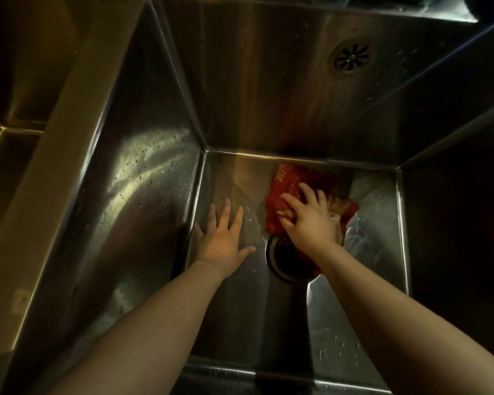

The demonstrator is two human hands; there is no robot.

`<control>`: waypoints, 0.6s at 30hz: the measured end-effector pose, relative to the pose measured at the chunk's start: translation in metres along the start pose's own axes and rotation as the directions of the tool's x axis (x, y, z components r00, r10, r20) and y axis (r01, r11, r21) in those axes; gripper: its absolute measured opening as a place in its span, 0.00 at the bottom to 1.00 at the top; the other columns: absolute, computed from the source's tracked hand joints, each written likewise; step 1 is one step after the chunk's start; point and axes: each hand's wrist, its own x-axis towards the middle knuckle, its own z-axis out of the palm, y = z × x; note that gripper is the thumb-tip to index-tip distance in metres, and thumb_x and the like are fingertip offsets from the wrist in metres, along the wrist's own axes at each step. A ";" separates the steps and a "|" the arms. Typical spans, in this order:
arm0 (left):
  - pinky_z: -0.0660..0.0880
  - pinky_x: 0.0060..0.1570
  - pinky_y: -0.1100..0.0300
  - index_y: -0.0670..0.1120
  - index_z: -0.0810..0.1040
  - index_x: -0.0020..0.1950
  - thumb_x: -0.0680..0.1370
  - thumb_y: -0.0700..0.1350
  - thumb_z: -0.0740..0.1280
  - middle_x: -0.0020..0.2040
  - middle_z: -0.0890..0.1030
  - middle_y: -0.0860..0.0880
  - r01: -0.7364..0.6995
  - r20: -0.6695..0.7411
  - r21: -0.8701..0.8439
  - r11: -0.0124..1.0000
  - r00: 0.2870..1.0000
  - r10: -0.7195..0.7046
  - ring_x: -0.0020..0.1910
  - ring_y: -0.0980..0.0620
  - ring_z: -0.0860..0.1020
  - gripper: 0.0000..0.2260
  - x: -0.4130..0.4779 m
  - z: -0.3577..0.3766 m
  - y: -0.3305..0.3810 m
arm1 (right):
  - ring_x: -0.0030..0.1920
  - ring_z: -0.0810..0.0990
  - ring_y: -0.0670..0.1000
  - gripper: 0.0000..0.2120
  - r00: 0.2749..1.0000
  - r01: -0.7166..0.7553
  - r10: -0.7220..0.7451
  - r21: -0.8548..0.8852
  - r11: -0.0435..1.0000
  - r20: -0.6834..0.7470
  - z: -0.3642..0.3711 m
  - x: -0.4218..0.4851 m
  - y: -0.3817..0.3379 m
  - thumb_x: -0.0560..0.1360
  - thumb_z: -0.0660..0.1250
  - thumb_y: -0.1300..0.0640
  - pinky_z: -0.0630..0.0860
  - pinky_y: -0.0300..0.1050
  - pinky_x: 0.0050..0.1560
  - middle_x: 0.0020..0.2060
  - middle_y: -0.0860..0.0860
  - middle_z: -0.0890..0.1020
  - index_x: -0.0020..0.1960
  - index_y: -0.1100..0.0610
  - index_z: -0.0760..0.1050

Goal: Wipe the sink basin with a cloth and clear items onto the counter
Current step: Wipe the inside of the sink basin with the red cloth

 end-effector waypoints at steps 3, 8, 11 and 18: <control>0.49 0.71 0.37 0.55 0.38 0.76 0.76 0.65 0.56 0.77 0.35 0.51 -0.006 -0.026 0.016 1.000 1.000 0.007 0.75 0.44 0.36 0.38 -0.009 0.007 -0.002 | 0.72 0.49 0.54 0.24 0.999 0.050 -0.050 0.009 0.999 0.013 0.004 -0.013 -0.006 0.73 0.62 0.41 0.60 0.71 0.60 0.72 0.43 0.55 0.67 0.35 0.61; 0.50 0.71 0.37 0.55 0.38 0.76 0.76 0.65 0.56 0.77 0.35 0.51 -0.017 -0.015 0.050 0.999 1.000 0.018 0.75 0.45 0.37 0.37 -0.029 0.020 -0.005 | 0.71 0.49 0.52 0.20 0.987 0.152 -0.152 -0.006 0.988 0.055 0.008 -0.039 -0.009 0.74 0.60 0.43 0.63 0.69 0.58 0.73 0.45 0.58 0.66 0.36 0.64; 0.51 0.71 0.36 0.55 0.38 0.76 0.76 0.64 0.58 0.76 0.33 0.51 -0.015 0.037 0.041 0.999 0.999 0.014 0.75 0.45 0.36 0.38 -0.033 0.018 -0.005 | 0.72 0.50 0.55 0.20 0.972 0.203 -0.198 -0.028 0.979 0.128 0.006 -0.054 -0.009 0.76 0.58 0.43 0.63 0.68 0.57 0.73 0.46 0.57 0.67 0.37 0.64; 0.50 0.70 0.35 0.53 0.36 0.76 0.75 0.65 0.58 0.76 0.32 0.49 -0.025 0.077 0.070 0.997 0.997 0.020 0.74 0.43 0.34 0.41 -0.033 0.013 -0.002 | 0.72 0.51 0.55 0.26 0.907 0.369 -0.323 -0.141 0.919 0.271 0.007 -0.103 0.020 0.71 0.59 0.40 0.62 0.64 0.58 0.73 0.47 0.57 0.68 0.37 0.58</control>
